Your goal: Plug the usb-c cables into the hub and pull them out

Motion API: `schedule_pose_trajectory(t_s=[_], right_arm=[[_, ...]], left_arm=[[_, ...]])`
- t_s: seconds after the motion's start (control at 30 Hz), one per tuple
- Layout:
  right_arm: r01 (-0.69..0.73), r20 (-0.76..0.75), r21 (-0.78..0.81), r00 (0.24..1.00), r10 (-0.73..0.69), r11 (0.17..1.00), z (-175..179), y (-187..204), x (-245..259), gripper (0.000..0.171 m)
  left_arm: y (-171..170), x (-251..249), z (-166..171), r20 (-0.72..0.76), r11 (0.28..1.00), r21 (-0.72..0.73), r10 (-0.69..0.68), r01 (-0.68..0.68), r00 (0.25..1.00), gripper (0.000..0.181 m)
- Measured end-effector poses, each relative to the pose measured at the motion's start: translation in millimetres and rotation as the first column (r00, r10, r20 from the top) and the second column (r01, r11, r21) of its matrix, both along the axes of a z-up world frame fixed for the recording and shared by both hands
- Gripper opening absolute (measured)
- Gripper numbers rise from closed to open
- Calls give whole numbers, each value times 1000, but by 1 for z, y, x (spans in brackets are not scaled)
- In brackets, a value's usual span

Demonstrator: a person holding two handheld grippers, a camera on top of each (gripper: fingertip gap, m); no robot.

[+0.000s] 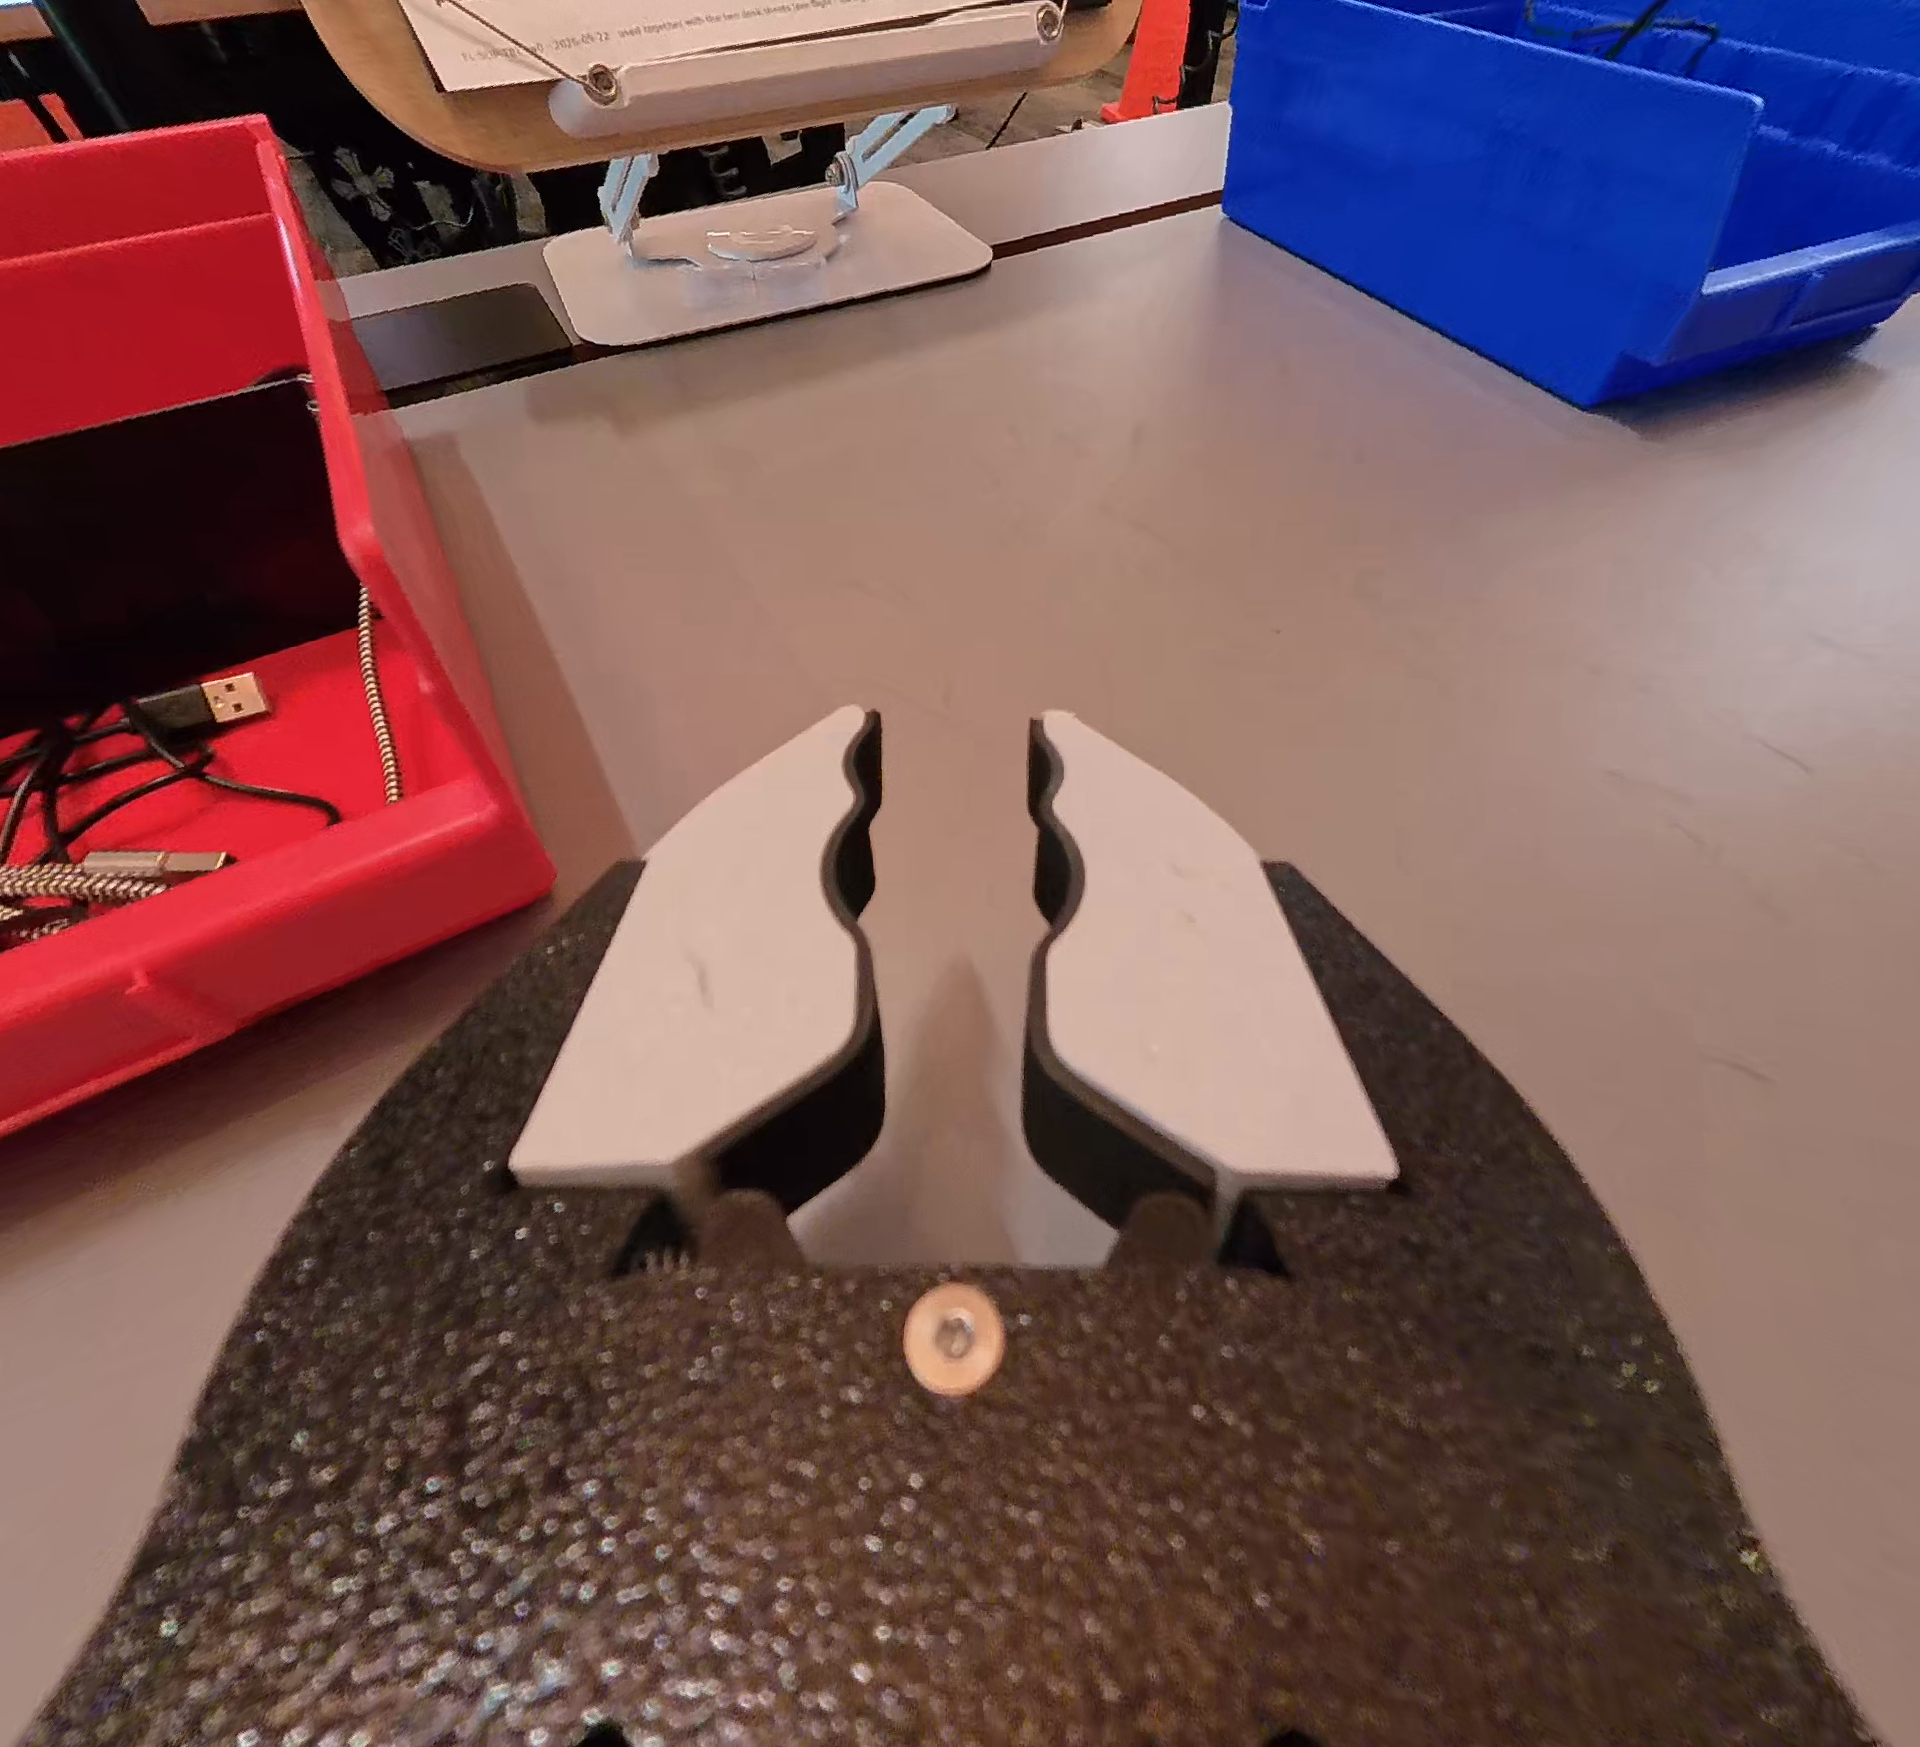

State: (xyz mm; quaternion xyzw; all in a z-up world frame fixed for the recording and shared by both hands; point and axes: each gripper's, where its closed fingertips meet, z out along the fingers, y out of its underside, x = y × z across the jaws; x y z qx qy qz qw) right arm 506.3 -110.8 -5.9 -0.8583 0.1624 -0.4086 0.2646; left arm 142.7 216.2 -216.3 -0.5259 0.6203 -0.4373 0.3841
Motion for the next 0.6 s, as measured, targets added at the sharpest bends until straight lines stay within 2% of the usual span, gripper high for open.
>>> schedule_pose_trajectory(t_s=[0.2, 0.3, 0.37, 0.43, 0.6], right_arm=[[37, -242, 110, 970, -9, 993, -100, 22, -8, 25], [32, -410, 127, 912, 23, 991, -152, 29, -19, 25], [-9, -499, 126, 864, 71, 992, -173, 35, -30, 25], [-25, -532, 130, 842, 91, 991, -171, 40, -36, 25], [-117, -505, 356, 811, 296, 927, -97, 65, -45, 21]], left_arm=[[-2, 0, -2, -12, 1000, 14, -6, 7, 1000, 26], [-3, 0, -2, -11, 1000, 21, -9, 9, 1000, 26], [-3, 0, -2, -9, 1000, 22, -9, 9, 1000, 25], [-3, 0, -2, -9, 1000, 19, -11, 12, 1000, 25], [-3, 0, -2, -10, 1000, 8, -16, 16, 1000, 25]])
